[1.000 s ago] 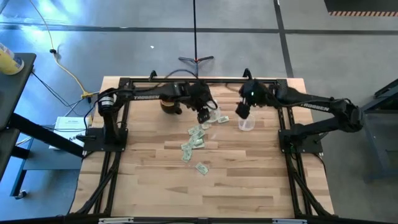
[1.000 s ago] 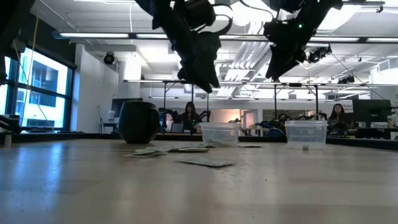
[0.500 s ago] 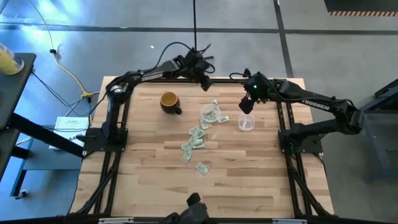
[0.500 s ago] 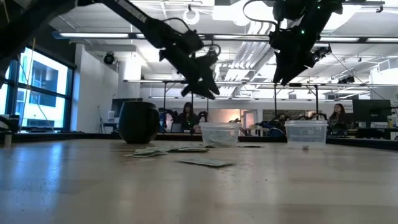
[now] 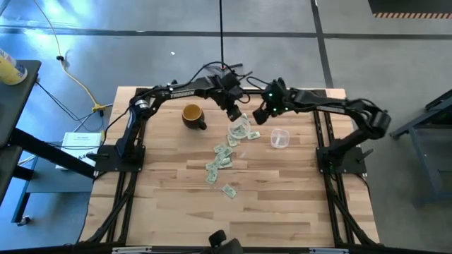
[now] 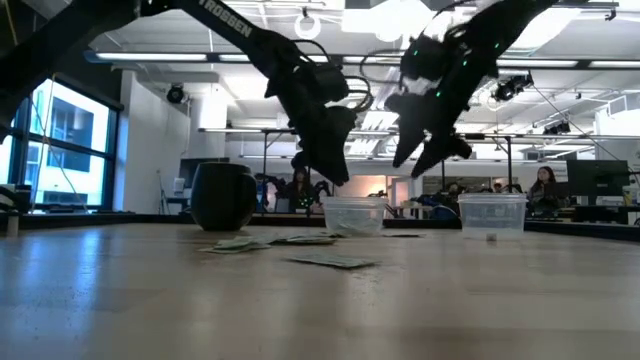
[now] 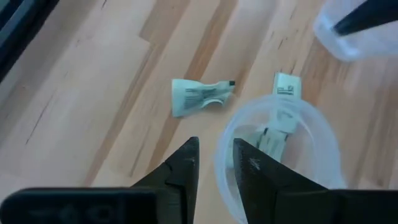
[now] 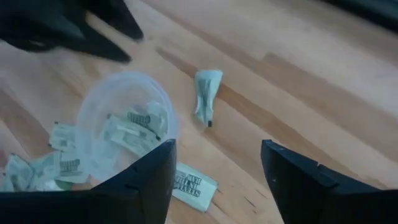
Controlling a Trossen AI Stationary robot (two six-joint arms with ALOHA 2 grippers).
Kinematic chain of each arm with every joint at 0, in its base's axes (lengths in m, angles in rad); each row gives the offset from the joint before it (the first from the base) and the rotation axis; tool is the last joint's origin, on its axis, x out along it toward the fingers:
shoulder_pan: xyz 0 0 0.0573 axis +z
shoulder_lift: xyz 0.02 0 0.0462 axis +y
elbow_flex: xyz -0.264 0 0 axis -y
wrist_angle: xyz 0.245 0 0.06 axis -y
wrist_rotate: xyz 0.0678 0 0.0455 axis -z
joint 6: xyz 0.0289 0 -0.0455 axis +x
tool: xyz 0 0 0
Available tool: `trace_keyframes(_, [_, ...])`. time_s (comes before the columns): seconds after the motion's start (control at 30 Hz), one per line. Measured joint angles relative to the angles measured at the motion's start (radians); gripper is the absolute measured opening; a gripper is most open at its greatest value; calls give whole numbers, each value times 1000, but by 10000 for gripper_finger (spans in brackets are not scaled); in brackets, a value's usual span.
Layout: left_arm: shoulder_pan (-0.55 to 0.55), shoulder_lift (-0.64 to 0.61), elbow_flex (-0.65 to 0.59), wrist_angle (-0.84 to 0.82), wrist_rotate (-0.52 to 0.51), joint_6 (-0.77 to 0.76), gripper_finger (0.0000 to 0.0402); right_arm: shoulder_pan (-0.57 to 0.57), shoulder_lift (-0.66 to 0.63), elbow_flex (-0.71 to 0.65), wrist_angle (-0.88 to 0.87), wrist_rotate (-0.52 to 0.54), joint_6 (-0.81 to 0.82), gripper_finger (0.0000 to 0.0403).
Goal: Pick and place items into bin
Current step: Put the light green stevia packet into the left transparent bin
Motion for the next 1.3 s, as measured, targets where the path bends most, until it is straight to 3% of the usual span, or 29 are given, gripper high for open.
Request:
trace_keyframes(0.3, [-65, -80, 15, -140, -76, 32, 127, 0, 157, 0, 137, 65, -16, 123])
trace_keyframes(0.53, [-161, -192, 15, -262, -227, 42, 127, 2, 236, 0, 179, -16, -51, 32])
trace_keyframes(0.7, [-184, -226, 11, -321, -288, 12, 127, 38, 243, 33, 228, -84, -61, 3])
trace_keyframes(0.87, [-180, -233, -29, -310, -291, -9, 127, 87, 291, 138, 98, -91, -176, 12])
trace_keyframes(1.03, [-175, -232, -54, -301, -306, -18, 127, 81, 281, 174, 59, 225, -227, 43])
trace_keyframes(1.1, [-181, -233, -54, -303, -313, -37, 127, 55, 268, 175, 64, 259, -267, 61])
trace_keyframes(1.17, [-182, -256, -56, -309, -313, -31, 127, 27, 267, 175, 53, 225, -321, 85])
trace_keyframes(1.3, [-195, -341, -55, -332, -332, -7, 127, -24, 269, 147, 24, 18, -375, 150])
